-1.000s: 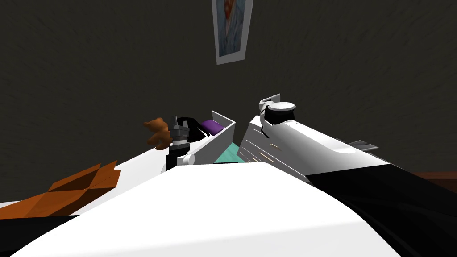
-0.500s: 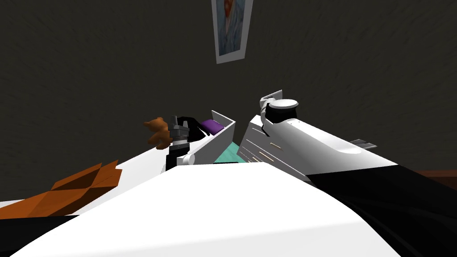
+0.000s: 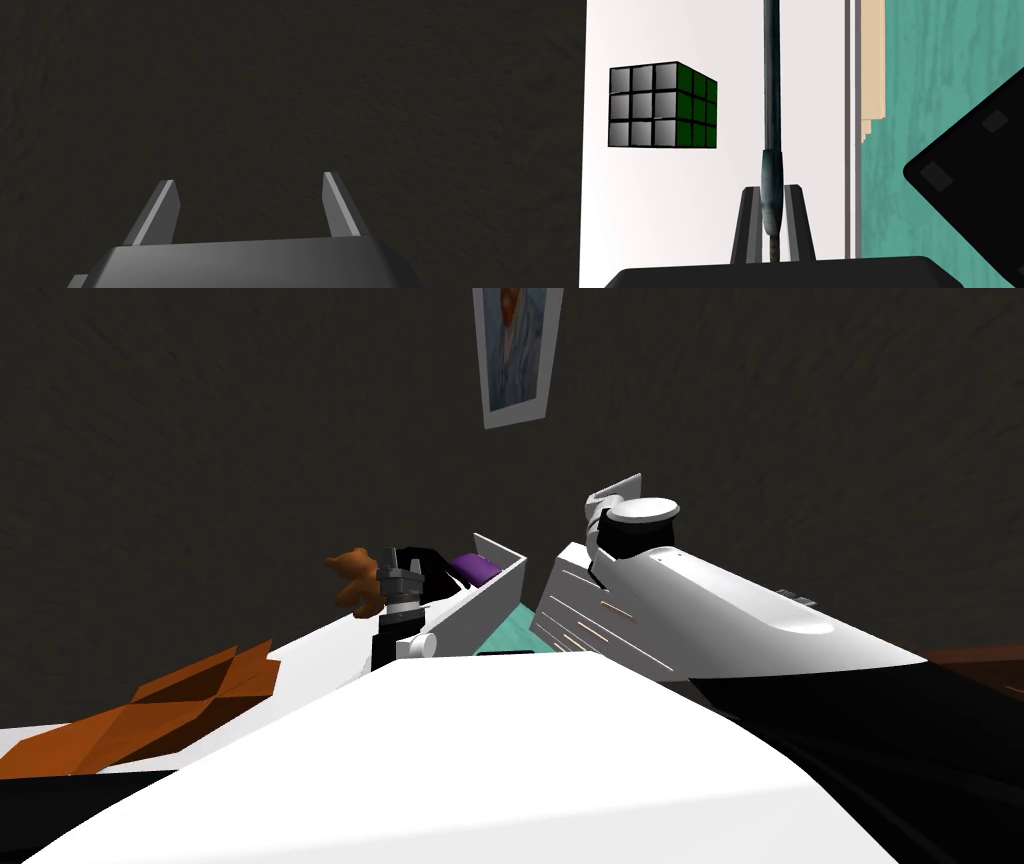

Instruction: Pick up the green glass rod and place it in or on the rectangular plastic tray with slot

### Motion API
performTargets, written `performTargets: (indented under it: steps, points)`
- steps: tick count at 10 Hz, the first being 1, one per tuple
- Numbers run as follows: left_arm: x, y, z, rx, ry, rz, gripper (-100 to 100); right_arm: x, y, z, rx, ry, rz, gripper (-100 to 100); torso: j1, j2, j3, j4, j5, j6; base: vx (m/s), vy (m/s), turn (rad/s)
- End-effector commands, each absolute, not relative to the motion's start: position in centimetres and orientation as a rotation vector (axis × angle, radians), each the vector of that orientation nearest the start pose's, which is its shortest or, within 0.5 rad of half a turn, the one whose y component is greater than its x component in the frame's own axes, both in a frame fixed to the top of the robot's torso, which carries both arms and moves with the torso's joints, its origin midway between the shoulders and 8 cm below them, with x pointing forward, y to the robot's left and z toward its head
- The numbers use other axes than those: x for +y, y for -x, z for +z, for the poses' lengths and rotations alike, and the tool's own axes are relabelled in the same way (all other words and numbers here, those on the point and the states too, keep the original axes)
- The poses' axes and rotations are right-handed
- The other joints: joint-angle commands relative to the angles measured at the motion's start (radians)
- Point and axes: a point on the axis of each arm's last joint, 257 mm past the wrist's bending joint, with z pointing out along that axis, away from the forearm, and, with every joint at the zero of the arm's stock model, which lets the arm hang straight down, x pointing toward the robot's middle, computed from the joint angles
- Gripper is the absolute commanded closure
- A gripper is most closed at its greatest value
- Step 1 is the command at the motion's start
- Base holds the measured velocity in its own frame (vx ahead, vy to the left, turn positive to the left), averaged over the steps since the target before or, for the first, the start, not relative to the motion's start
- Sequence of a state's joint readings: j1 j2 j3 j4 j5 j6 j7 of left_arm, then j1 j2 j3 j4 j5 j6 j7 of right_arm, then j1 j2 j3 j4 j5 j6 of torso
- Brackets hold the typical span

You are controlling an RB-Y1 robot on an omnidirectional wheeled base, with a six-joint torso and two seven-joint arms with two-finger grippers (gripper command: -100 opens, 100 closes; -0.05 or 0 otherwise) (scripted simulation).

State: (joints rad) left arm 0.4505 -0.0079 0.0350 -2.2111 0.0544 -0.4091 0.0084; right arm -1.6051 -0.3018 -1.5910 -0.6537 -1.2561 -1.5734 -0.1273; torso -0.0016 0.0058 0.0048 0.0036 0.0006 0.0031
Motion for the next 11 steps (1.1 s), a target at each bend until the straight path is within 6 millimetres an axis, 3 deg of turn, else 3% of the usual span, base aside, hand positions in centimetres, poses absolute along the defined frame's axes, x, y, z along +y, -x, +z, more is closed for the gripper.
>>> performTargets:
  steps: [1,7,11]
  points:
    - [29.9,-37.2,-0.8,0.642,0.792,-1.3,0,-48.8,-47.8,-6.0,3.089,1.3,-0.895,100,0.0,0.0,0.0,0.0,0.0,0.0,-0.094,-0.017,-0.015]
    - [29.9,-37.2,-0.8,0.642,0.792,-1.3,0,-48.0,-52.1,-2.0,2.9,1.155,-1.024,100,-0.004,0.009,0.006,0.004,-0.001,0.002,-0.135,-0.064,-0.024]
    - [29.9,-37.2,-0.8,0.642,0.792,-1.3,0,-46.9,-55.3,-0.3,2.761,1.081,-1.056,100,-0.007,0.01,0.007,0.005,-0.002,0.002,-0.151,-0.112,-0.022]
